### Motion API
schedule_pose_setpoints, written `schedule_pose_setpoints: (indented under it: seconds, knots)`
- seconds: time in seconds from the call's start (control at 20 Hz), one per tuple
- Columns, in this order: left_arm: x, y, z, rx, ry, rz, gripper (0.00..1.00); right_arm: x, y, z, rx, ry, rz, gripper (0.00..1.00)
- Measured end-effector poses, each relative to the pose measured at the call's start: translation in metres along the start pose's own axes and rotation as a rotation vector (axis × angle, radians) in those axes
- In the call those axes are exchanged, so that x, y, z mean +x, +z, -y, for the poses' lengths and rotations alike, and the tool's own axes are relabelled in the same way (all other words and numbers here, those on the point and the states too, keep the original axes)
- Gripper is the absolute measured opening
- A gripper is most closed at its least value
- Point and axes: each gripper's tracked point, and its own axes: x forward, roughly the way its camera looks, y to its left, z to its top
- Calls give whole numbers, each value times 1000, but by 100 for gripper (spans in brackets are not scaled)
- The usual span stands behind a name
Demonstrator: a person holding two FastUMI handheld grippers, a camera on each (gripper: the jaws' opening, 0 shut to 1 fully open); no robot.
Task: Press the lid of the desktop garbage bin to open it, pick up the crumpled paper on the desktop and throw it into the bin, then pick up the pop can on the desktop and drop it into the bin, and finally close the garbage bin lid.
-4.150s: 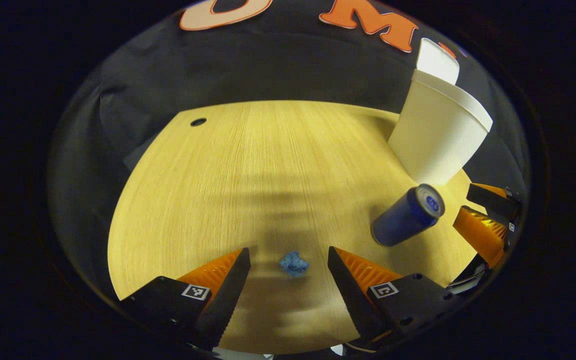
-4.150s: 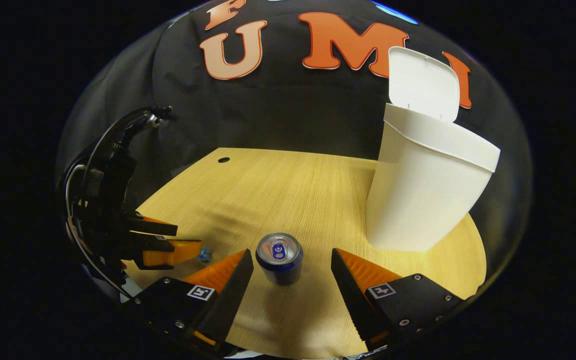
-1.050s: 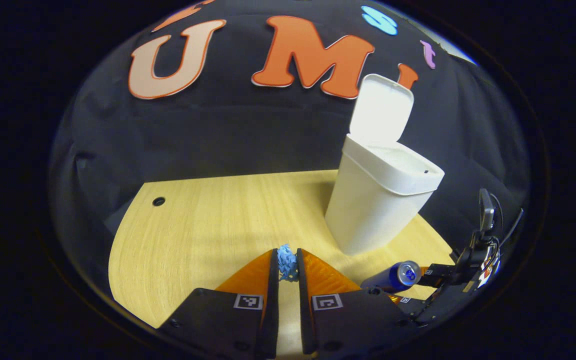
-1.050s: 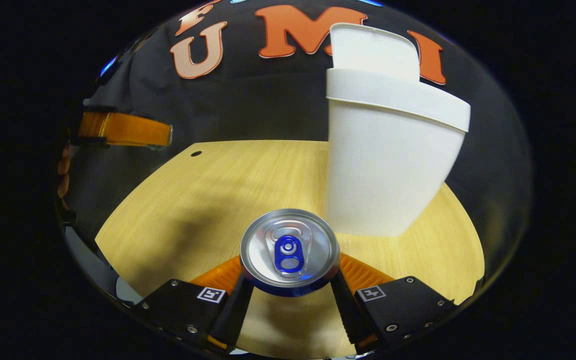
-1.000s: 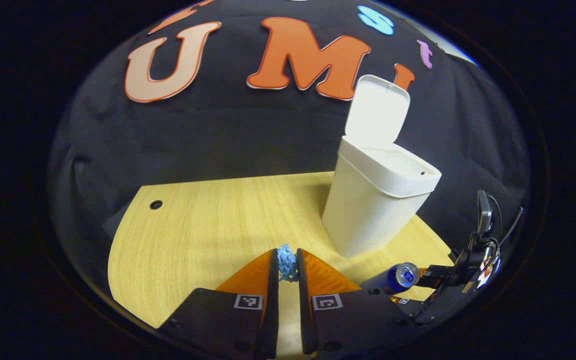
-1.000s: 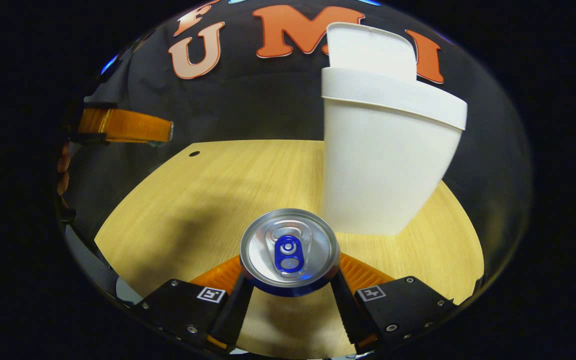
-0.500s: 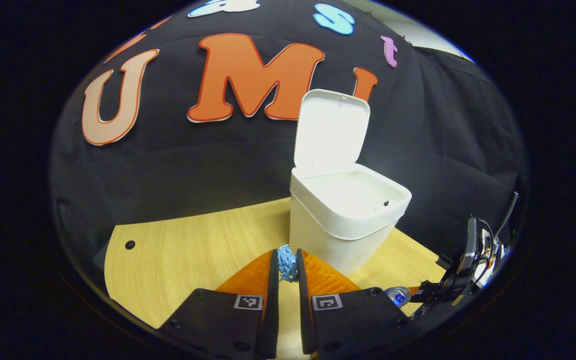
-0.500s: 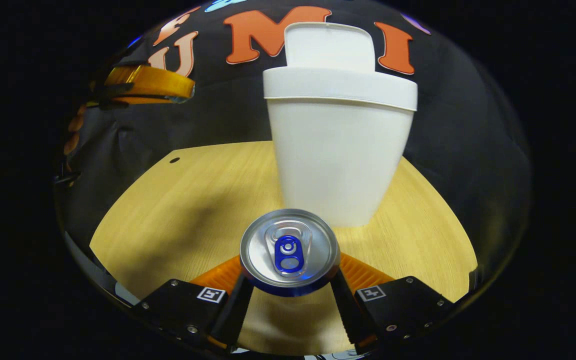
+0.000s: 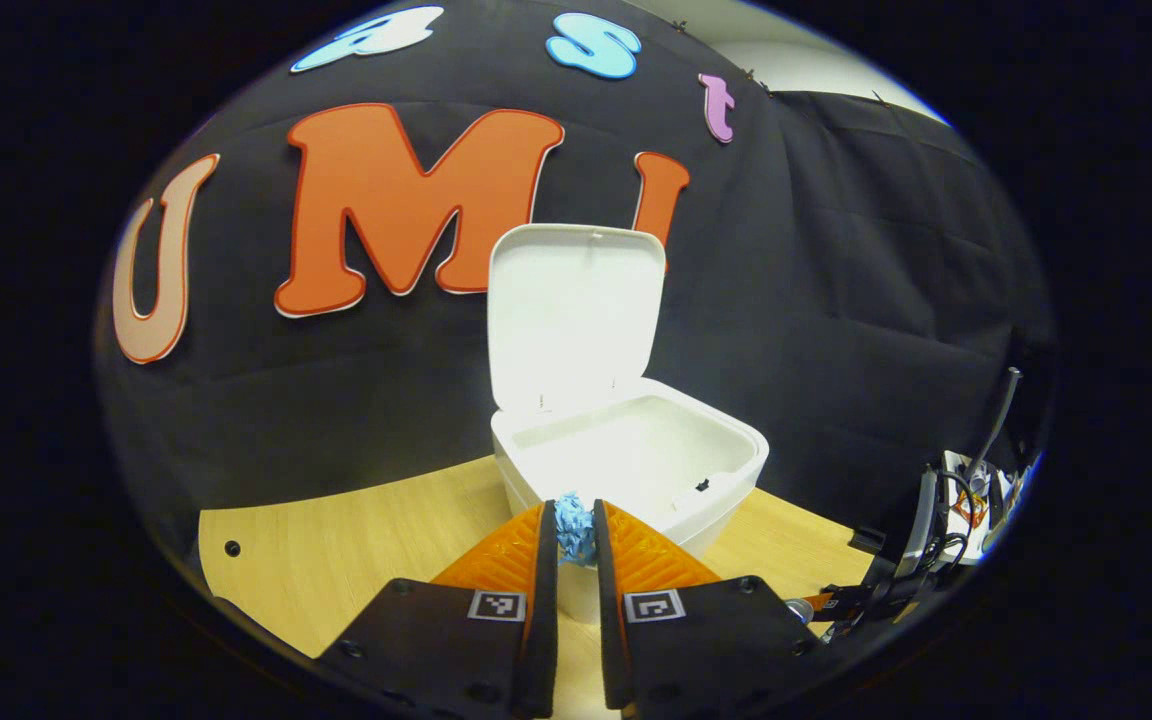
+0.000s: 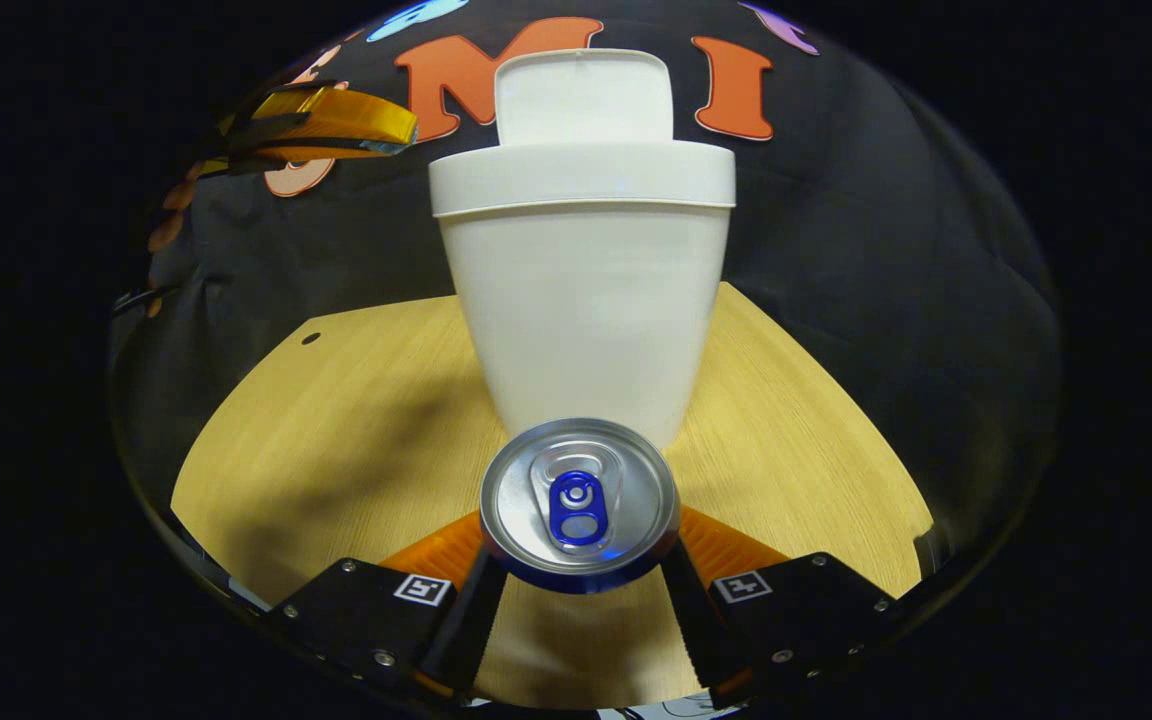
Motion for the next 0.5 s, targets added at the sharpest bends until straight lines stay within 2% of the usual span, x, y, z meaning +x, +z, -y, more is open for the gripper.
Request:
schedule_pose_setpoints:
  seconds: [0.25, 0.5]
  knots:
    - [20, 17, 21, 35, -34, 22, 21, -1, -2, 6, 6, -11, -3, 80]
    - [42, 24, 26, 43, -28, 35, 22, -2, -2, 8, 11, -16, -4, 80]
